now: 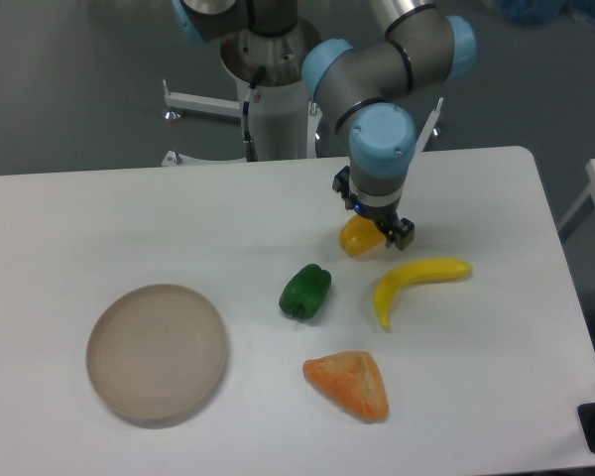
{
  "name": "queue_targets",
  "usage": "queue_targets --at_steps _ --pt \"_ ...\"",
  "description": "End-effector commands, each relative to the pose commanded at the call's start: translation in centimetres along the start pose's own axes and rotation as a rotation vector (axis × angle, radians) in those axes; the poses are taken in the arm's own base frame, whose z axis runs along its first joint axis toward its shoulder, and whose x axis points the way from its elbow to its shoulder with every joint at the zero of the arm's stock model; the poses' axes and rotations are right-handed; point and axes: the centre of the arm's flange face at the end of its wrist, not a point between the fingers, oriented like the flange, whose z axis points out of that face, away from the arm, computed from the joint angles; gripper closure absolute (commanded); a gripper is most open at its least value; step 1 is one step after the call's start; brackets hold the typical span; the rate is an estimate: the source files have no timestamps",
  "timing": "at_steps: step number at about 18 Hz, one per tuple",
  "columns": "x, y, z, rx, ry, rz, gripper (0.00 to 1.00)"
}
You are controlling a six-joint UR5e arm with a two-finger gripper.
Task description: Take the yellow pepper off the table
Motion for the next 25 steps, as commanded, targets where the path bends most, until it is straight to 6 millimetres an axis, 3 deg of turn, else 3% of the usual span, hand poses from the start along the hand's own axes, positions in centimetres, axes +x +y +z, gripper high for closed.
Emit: queue_targets --at_steps 5,10,23,25 --pt "-0.7 -0.5 -0.4 0.01 -0.04 -0.004 0.0" --pt "0.1 -0.7 1.6 0.007 -0.023 0.002 0.0" --pt "-0.1 -1.0 3.2 0.008 -0.035 0.025 0.0" --pt "-0.1 -0.9 3.2 0.008 -0.035 0.024 0.11"
